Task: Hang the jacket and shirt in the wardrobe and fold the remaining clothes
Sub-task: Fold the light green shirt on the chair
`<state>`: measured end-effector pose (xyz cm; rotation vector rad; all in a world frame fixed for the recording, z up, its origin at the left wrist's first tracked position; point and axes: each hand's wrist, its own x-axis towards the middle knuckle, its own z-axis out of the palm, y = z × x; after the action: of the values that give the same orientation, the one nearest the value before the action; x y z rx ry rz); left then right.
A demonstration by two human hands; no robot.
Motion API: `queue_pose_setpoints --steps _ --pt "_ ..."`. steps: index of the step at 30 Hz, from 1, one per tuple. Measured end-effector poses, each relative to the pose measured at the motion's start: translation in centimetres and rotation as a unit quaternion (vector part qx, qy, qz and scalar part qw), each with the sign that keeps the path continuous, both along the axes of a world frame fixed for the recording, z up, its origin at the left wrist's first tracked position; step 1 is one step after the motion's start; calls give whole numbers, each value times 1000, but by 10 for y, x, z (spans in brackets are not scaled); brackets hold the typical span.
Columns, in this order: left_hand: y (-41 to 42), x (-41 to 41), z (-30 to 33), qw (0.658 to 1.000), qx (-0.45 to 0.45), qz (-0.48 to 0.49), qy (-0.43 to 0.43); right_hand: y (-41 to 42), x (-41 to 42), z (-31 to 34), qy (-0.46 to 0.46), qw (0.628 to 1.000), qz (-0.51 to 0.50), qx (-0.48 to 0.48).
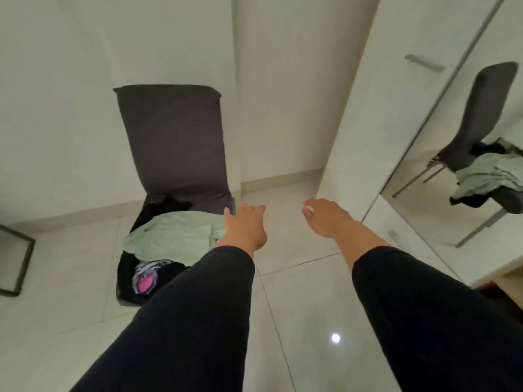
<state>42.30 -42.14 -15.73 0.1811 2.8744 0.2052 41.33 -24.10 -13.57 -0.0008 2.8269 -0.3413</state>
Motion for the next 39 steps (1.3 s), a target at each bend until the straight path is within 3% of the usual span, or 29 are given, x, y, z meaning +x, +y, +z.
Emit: queue_pose_setpoints --steps 12,22,28,35,39 --pt "-229 -12 -78 987 23 124 -96 -221 -51 -108 -83 991 104 -22" --pt "-275 -64 -199 973 83 155 -150 -278 -113 -230 -154 976 151 26" --pt "-267 -89 -282 979 65 115 -156 -277 -140 -307 -159 982 103 22" --pt "-258 -102 -310 984 70 165 10 -279 -144 -335 -79 997 23 -11" --pt "-266 -108 -281 967 131 201 88 -283 -146 -315 -56 985 -32 -157"
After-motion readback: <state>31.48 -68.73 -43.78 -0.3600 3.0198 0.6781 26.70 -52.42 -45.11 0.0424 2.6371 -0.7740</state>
